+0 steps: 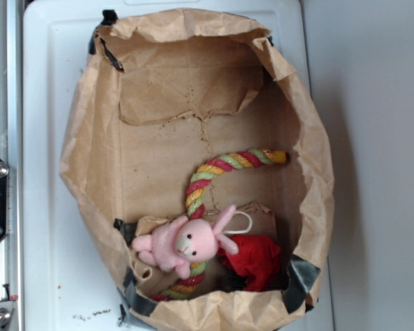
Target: Grab the multicolored rope.
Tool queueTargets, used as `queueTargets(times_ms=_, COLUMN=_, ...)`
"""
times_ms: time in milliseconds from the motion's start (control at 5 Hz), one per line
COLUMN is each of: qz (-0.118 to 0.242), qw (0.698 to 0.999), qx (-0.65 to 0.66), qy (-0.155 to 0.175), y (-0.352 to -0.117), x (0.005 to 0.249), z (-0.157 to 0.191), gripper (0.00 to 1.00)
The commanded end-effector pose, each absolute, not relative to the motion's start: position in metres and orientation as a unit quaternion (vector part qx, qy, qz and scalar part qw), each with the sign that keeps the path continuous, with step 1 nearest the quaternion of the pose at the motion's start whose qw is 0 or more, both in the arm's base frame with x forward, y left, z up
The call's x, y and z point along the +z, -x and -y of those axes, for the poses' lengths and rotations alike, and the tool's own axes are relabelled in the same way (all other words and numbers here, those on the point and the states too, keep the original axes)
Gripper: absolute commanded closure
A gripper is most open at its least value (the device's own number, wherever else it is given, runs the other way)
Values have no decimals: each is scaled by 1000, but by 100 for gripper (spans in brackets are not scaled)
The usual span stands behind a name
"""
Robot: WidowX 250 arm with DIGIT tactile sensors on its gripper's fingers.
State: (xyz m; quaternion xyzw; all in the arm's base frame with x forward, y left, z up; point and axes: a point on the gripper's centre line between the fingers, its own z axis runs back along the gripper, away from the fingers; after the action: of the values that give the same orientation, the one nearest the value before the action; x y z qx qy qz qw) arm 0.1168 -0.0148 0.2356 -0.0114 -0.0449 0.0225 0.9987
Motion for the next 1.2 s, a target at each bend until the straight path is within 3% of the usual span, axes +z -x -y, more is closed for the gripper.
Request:
queueTargets(times_ms=0, qz=45, qw=999, qx=23, qy=11, y=-117, x=236, z=15, gripper=0)
queueTargets(times_ms=200, qz=73, qw=995, qx=66, qy=3, y=-162, x=233, z=24, gripper=0)
queueTargets(times_ms=600, qz=98, qw=990, qx=101, qy=-13, y=-220, x=208, z=28, gripper=0)
queueTargets(times_ms=800, qz=114, qw=988, qx=106, qy=-14, y=-236, x=198, z=23, gripper=0)
queueTargets(times_ms=1000, qz=132, qw=984, qx=119, qy=7, y=-257, x=180, z=14, gripper=0)
